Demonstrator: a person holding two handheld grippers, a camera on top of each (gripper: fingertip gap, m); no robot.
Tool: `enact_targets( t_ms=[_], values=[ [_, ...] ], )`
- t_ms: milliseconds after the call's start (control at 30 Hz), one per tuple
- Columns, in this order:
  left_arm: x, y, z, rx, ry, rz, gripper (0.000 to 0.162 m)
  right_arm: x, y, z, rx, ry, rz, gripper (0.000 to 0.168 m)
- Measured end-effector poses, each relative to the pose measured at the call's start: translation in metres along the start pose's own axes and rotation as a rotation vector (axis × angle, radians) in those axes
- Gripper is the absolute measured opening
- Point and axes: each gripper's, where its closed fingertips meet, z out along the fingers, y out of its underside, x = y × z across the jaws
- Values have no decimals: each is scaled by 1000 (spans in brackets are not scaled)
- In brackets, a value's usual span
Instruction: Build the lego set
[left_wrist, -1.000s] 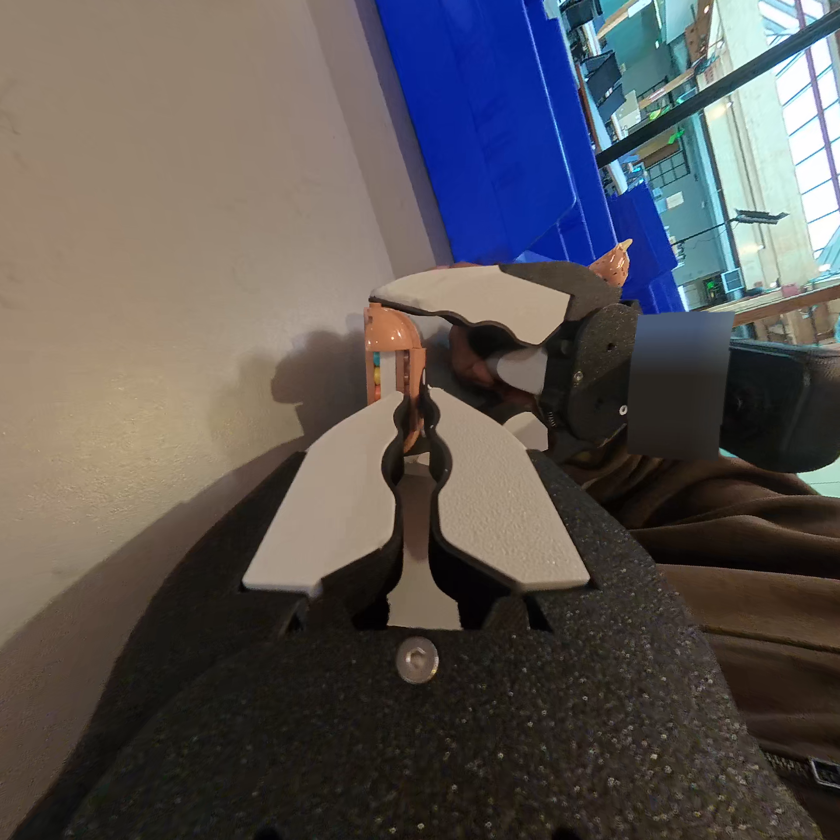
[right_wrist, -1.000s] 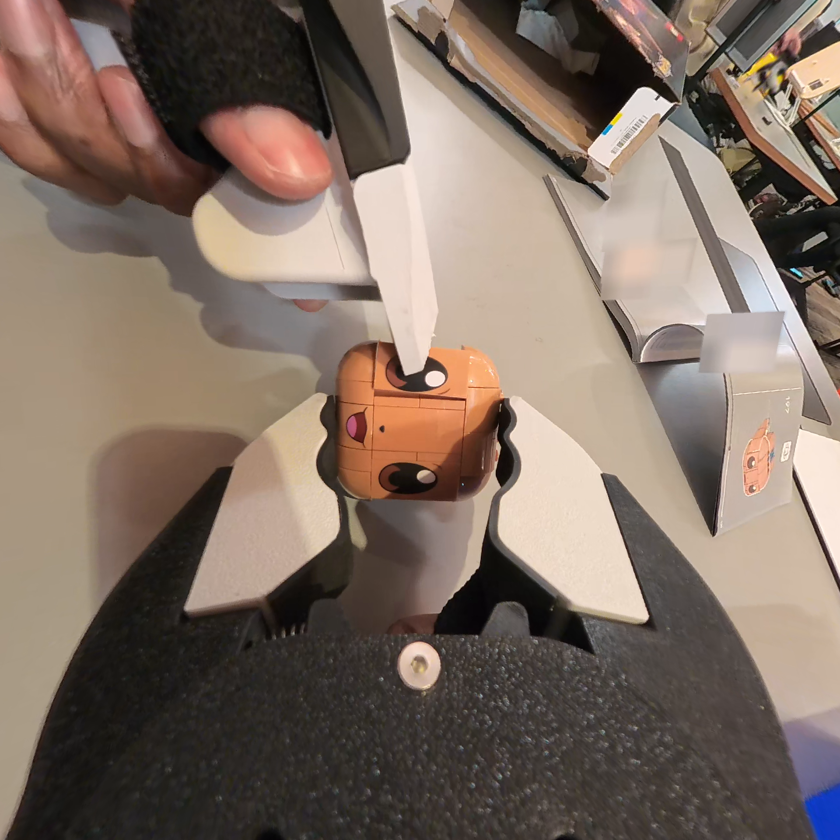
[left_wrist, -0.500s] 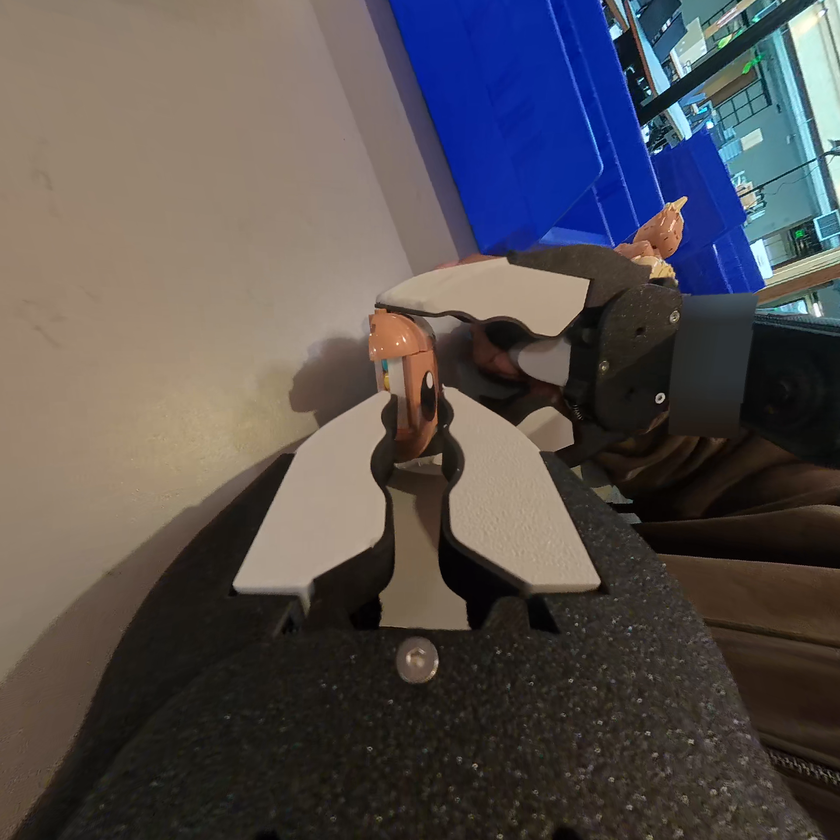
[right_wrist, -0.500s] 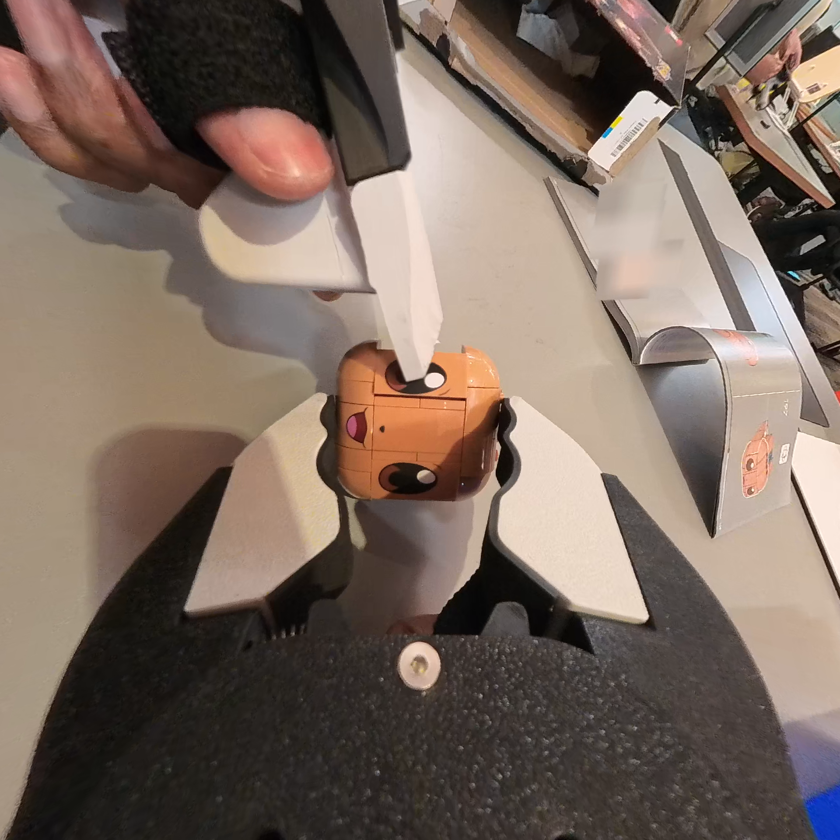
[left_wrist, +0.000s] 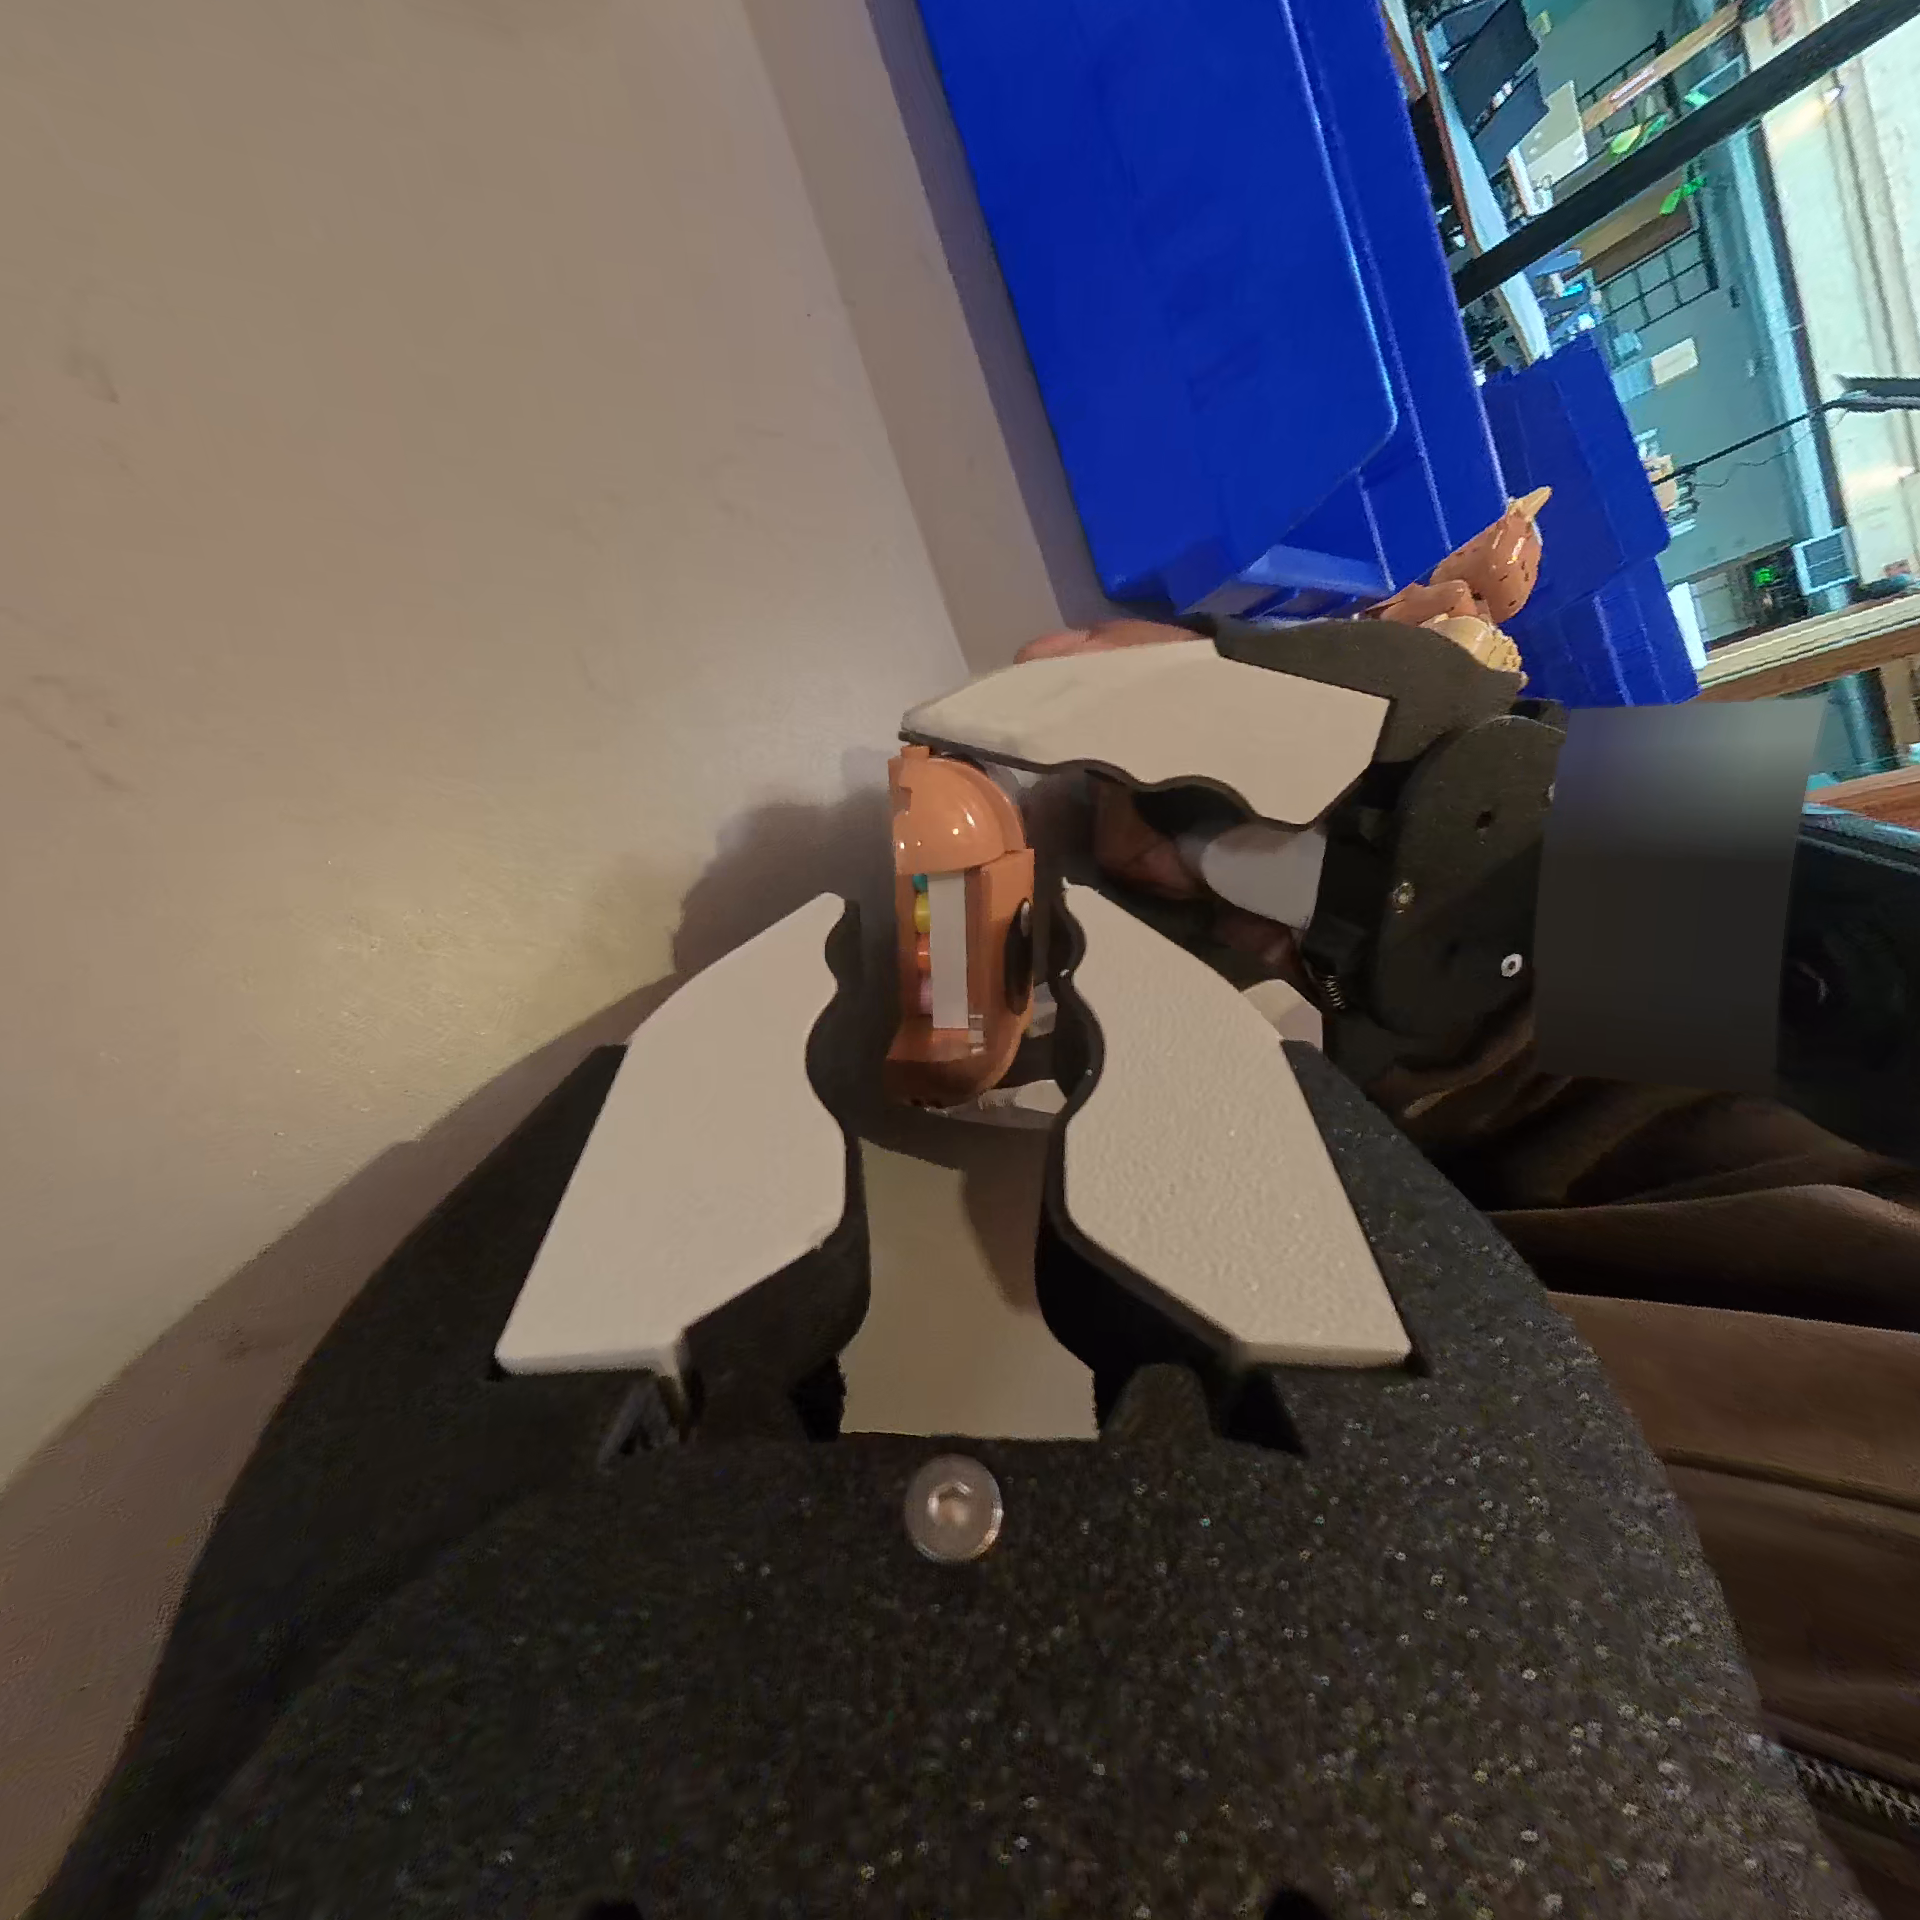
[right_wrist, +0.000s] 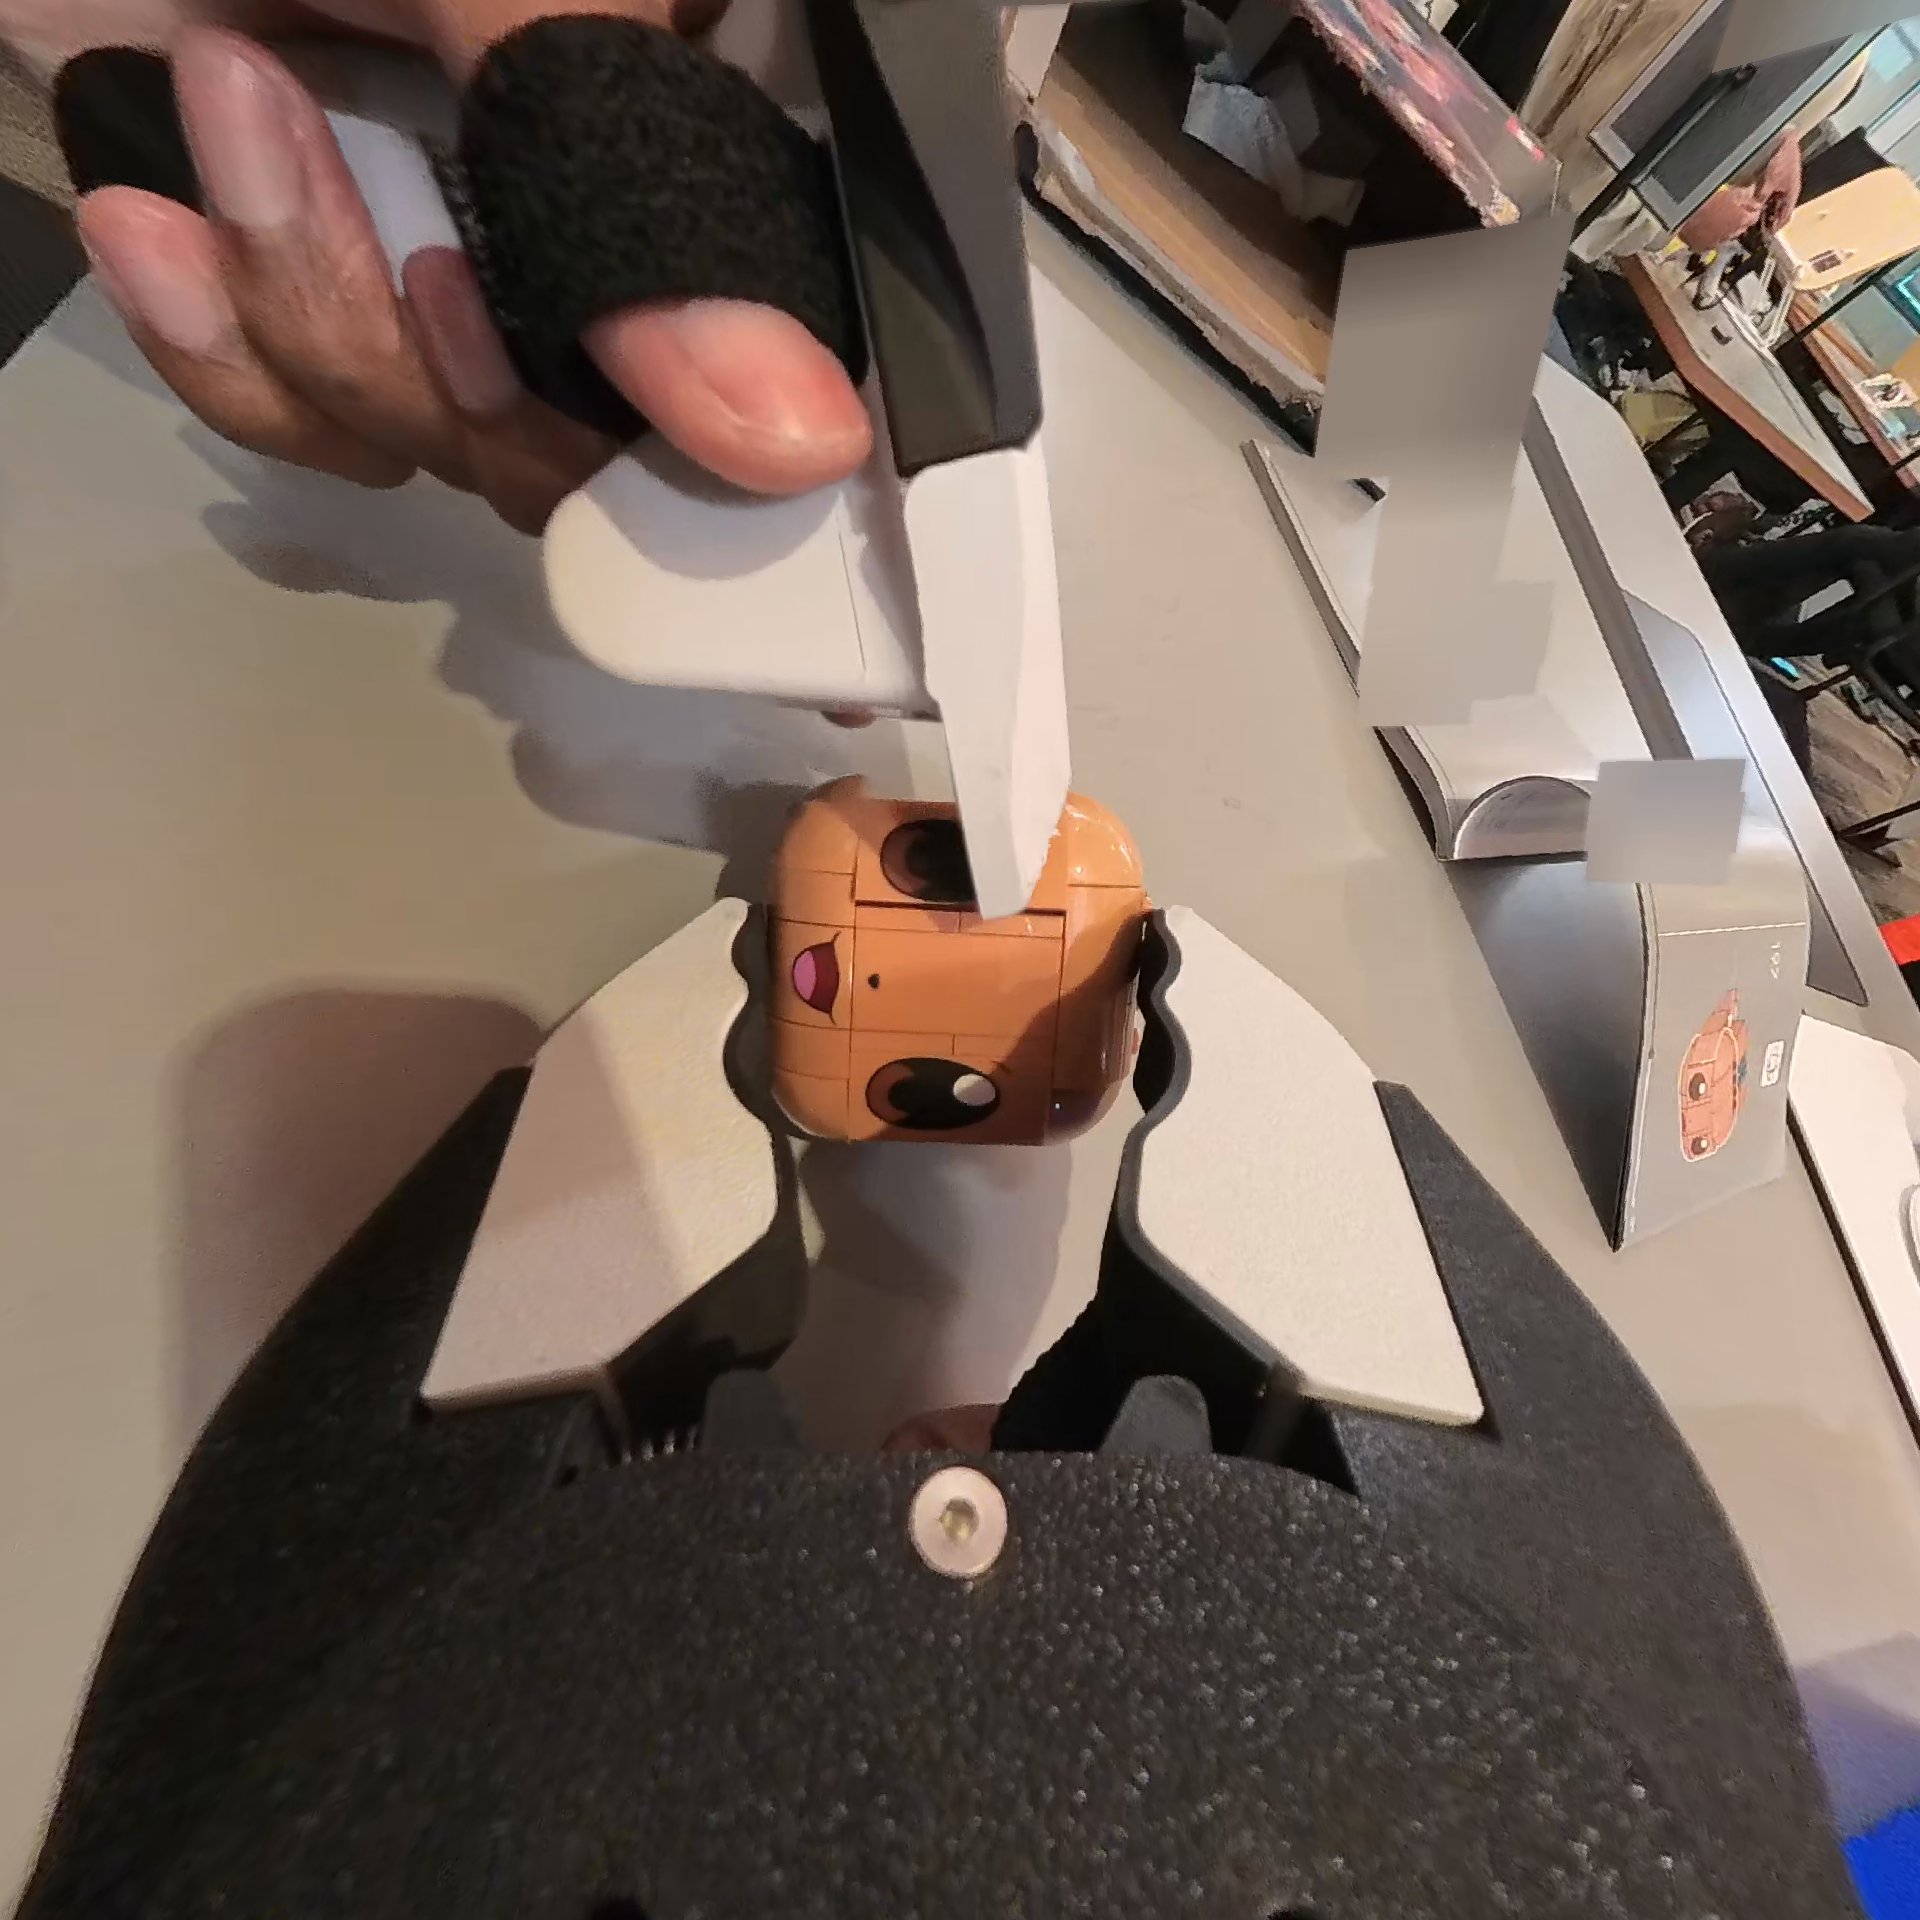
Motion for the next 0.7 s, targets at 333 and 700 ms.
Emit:
enact_targets(
  t_ms=[333, 700],
  values=[
    [5, 5, 4, -17, 94, -67, 25, -1, -3, -1, 13, 8, -18, 68],
    [6, 5, 4, 2, 98, -46, 24, -1, -4, -2, 13, 19, -35, 68]
  ],
)
